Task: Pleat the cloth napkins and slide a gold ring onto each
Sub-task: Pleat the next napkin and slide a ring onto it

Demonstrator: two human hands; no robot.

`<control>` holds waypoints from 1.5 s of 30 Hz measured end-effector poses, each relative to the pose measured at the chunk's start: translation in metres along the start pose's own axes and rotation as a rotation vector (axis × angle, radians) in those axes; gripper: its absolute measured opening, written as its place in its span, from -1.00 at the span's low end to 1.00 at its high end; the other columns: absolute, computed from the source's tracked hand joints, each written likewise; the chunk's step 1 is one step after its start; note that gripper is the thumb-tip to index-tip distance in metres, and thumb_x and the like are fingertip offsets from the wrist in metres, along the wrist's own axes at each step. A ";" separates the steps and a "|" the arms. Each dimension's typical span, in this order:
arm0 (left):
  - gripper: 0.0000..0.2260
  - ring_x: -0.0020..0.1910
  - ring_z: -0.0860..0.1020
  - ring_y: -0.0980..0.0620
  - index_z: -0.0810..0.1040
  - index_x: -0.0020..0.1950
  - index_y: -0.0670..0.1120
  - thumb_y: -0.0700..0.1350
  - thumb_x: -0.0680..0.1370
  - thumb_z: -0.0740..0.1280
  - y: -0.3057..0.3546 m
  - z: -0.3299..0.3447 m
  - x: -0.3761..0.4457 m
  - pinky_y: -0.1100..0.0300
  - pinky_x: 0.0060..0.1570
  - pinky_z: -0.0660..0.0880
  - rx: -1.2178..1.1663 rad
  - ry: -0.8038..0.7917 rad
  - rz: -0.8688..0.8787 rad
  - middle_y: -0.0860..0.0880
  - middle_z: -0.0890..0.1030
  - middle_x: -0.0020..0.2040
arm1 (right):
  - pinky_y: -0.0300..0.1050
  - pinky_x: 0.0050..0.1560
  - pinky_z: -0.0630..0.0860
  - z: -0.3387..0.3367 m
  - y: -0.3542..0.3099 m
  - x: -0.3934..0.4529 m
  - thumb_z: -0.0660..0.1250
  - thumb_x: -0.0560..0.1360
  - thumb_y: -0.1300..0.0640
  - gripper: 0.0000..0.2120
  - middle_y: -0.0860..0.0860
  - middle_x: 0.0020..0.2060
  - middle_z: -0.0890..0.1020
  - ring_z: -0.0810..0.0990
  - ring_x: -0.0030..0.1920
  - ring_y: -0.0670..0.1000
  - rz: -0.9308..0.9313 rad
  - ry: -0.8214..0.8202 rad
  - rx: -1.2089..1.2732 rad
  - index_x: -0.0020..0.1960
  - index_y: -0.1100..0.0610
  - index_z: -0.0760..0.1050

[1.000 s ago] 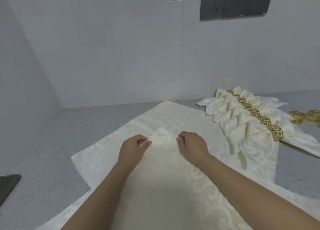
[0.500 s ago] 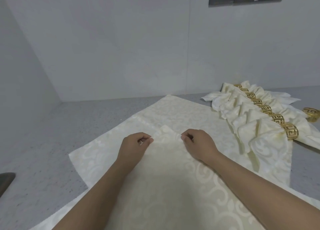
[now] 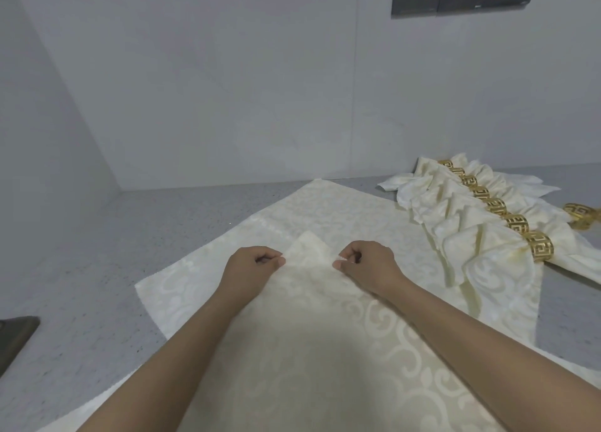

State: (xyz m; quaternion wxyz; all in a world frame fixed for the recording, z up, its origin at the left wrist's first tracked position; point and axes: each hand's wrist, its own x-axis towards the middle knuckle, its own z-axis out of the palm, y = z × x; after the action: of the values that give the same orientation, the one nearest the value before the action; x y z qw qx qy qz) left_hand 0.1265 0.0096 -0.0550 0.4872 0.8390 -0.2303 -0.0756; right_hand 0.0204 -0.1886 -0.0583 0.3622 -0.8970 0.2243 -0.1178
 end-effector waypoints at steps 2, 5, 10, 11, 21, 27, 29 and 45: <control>-0.95 -0.52 0.42 0.32 0.65 -0.14 0.01 -0.12 0.50 0.41 -0.002 0.000 -0.003 0.34 -0.33 0.34 -0.006 0.007 0.015 0.22 0.52 -0.49 | -0.06 0.24 0.34 0.001 0.001 -0.001 0.44 0.43 0.03 -0.82 -0.14 -0.42 0.48 0.49 -0.26 -0.09 -0.009 0.017 0.017 -0.27 -0.01 0.47; -0.96 -0.52 0.41 0.30 0.66 -0.12 -0.01 -0.12 0.51 0.41 -0.004 0.001 -0.005 0.35 -0.31 0.35 -0.006 0.024 0.046 0.25 0.51 -0.50 | -0.06 0.19 0.39 0.001 0.003 -0.001 0.48 0.40 0.02 -0.77 -0.15 -0.46 0.47 0.45 -0.35 -0.14 -0.004 0.030 0.063 -0.33 -0.03 0.45; -0.94 -0.45 0.47 0.31 0.68 -0.08 -0.02 -0.14 0.50 0.42 -0.005 0.000 -0.005 0.39 -0.28 0.38 -0.069 0.034 0.058 0.18 0.59 -0.35 | -0.10 0.04 0.37 0.004 0.004 -0.001 0.52 0.36 0.07 -0.84 -0.17 -0.54 0.48 0.45 -0.46 -0.22 -0.015 0.060 0.176 -0.27 0.06 0.55; -0.93 -0.38 0.52 0.32 0.68 -0.07 -0.01 -0.16 0.50 0.42 -0.004 -0.001 -0.005 0.44 -0.25 0.40 -0.087 0.027 0.071 0.18 0.62 -0.27 | -0.14 -0.01 0.36 0.003 0.005 -0.001 0.52 0.36 0.08 -0.87 -0.15 -0.47 0.52 0.45 -0.44 -0.24 -0.030 0.057 0.200 -0.24 0.05 0.57; -0.76 -0.16 0.52 0.20 0.71 -0.11 0.14 -0.22 0.50 0.41 -0.007 -0.016 -0.008 0.45 -0.16 0.38 0.020 -0.138 0.228 0.13 0.59 -0.07 | -0.45 -0.16 0.36 -0.021 0.005 -0.005 0.41 0.47 0.22 -0.79 0.02 -0.11 0.58 0.51 -0.22 -0.25 -0.274 -0.163 0.199 -0.10 -0.11 0.65; -0.72 -0.01 0.50 0.22 0.69 -0.07 0.15 -0.25 0.52 0.35 -0.016 -0.022 -0.005 0.46 -0.10 0.35 0.210 -0.233 0.350 0.13 0.53 0.01 | -0.45 -0.08 0.32 -0.018 0.016 -0.001 0.29 0.52 0.31 -0.68 -0.01 -0.11 0.52 0.47 -0.12 -0.17 -0.363 -0.188 -0.001 -0.05 -0.10 0.66; -0.77 0.00 0.49 0.22 0.66 -0.13 0.19 -0.13 0.49 0.29 -0.016 -0.018 -0.006 0.43 -0.09 0.35 0.229 -0.216 0.356 0.17 0.53 -0.03 | -0.41 -0.06 0.35 -0.017 0.016 -0.001 0.24 0.51 0.33 -0.64 0.00 -0.12 0.52 0.48 -0.10 -0.15 -0.337 -0.174 0.014 -0.08 -0.07 0.67; -0.69 0.02 0.29 0.05 0.53 -0.08 0.12 0.08 0.28 0.56 0.034 0.004 0.005 0.25 -0.19 0.28 0.475 -0.349 0.033 0.13 0.48 -0.18 | -0.16 -0.11 0.29 -0.004 -0.029 -0.001 0.41 0.44 -0.03 -0.85 -0.07 -0.17 0.45 0.40 -0.07 -0.03 -0.280 -0.210 -0.358 -0.09 0.01 0.50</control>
State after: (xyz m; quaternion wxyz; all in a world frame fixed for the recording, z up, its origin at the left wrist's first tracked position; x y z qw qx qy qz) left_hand 0.1188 -0.0105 -0.0279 0.2312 0.9000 -0.3353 -0.1550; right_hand 0.0278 -0.1719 -0.0350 0.1991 -0.9765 0.0760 -0.0313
